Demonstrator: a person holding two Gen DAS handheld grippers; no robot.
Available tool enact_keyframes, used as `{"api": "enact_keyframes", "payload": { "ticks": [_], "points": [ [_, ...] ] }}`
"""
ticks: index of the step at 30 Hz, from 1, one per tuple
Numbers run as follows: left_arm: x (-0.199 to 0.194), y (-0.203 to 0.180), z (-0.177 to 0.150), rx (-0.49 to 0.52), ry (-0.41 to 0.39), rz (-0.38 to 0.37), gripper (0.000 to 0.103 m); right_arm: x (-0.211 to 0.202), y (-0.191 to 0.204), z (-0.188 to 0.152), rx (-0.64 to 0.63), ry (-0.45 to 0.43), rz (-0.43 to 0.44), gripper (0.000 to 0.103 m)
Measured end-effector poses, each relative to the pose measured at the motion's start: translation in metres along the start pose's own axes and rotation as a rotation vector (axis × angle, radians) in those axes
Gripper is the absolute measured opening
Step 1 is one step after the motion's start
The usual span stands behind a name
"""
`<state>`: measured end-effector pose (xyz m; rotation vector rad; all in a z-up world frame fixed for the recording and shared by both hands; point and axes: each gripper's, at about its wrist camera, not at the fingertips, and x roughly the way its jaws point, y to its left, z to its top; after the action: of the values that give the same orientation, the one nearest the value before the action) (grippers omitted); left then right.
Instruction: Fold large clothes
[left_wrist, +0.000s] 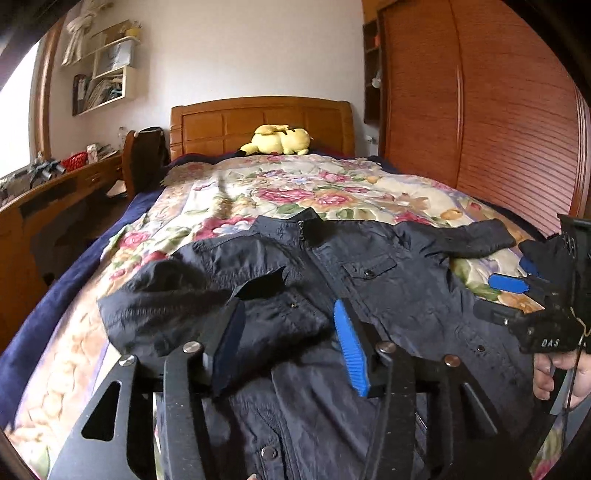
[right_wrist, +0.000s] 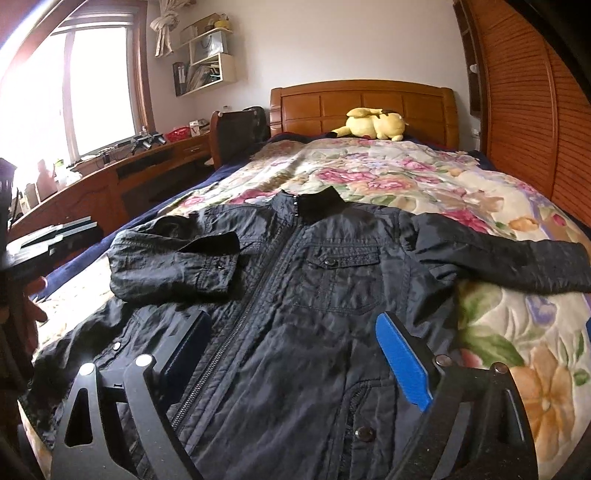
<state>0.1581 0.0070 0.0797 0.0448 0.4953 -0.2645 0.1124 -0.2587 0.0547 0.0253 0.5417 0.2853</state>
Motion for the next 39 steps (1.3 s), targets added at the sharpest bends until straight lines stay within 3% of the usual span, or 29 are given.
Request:
{"api": "enact_keyframes", "payload": {
  "ticks": [6, 12, 15, 22, 27, 35, 39],
  "points": [
    [-0.015, 0.019, -0.020, -0.042, -0.030, 0.019, 0.073, -0.001, 0.011, -0.003, -0.041, -0.009, 0.016, 0.088],
    [-0.017, 0.045, -0.025, -0.080, -0.020, 0.014, 0.079, 0.010, 0.020, -0.003, -0.063, 0.020, 0.013, 0.088],
    [-0.019, 0.051, -0.030, -0.048, -0.022, 0.073, 0.079, 0.021, 0.033, 0.005, -0.078, 0.037, 0.007, 0.088],
    [-0.026, 0.071, -0.030, -0.049, -0.002, 0.068, 0.080, 0.076, 0.062, 0.042, -0.107, 0.094, 0.020, 0.088],
    [-0.039, 0.081, -0.026, -0.027, -0.041, 0.111, 0.081, 0.135, 0.079, 0.061, -0.094, 0.177, 0.017, 0.085],
    [-0.049, 0.096, -0.031, 0.021, -0.026, 0.147, 0.081, 0.204, 0.083, 0.058, -0.036, 0.308, 0.002, 0.083],
    [-0.049, 0.109, -0.032, -0.014, -0.022, 0.154, 0.081, 0.228, 0.082, 0.048, -0.009, 0.381, 0.023, 0.083]
  ]
}}
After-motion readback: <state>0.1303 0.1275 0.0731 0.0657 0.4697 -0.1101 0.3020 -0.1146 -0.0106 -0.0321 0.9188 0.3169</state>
